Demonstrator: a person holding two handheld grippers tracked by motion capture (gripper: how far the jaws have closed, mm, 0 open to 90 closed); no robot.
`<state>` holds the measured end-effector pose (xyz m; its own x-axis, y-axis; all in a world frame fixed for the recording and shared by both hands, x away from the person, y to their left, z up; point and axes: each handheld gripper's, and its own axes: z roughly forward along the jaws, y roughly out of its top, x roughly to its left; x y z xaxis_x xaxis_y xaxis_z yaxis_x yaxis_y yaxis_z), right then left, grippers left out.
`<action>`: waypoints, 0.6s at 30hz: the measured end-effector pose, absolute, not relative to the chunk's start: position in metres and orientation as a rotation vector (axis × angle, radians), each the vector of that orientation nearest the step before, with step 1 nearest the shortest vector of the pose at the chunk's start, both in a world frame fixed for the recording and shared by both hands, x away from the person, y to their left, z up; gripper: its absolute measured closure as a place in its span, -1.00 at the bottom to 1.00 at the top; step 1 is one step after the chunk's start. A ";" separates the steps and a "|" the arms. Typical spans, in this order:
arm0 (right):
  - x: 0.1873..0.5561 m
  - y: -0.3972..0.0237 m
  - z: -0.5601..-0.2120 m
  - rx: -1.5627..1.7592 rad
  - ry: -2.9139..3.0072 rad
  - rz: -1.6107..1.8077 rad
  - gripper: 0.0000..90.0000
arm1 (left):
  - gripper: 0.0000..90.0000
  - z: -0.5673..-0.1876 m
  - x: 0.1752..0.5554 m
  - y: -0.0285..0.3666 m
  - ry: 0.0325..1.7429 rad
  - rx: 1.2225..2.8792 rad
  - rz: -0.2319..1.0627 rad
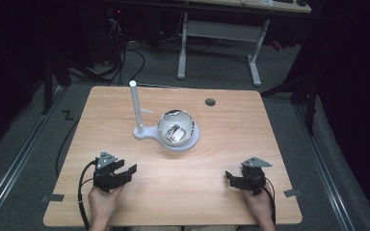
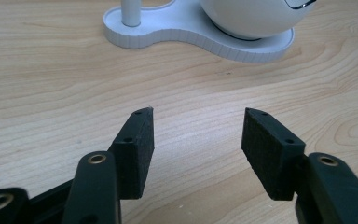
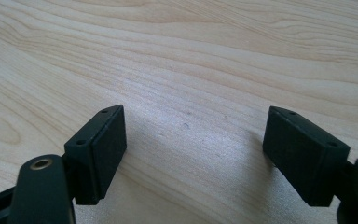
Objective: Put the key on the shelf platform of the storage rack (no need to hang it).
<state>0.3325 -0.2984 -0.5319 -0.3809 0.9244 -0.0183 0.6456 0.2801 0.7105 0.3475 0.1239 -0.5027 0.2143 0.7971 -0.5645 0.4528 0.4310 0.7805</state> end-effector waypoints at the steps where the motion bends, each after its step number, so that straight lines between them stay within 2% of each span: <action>1: 0.332 -0.298 -0.532 1.412 2.125 0.871 -0.52 | -0.01 -0.504 0.348 0.123 1.422 1.195 0.339; 18: 0.332 -0.298 -0.532 1.411 2.125 0.871 -0.51 | -0.01 -0.522 0.350 0.110 1.430 1.237 0.343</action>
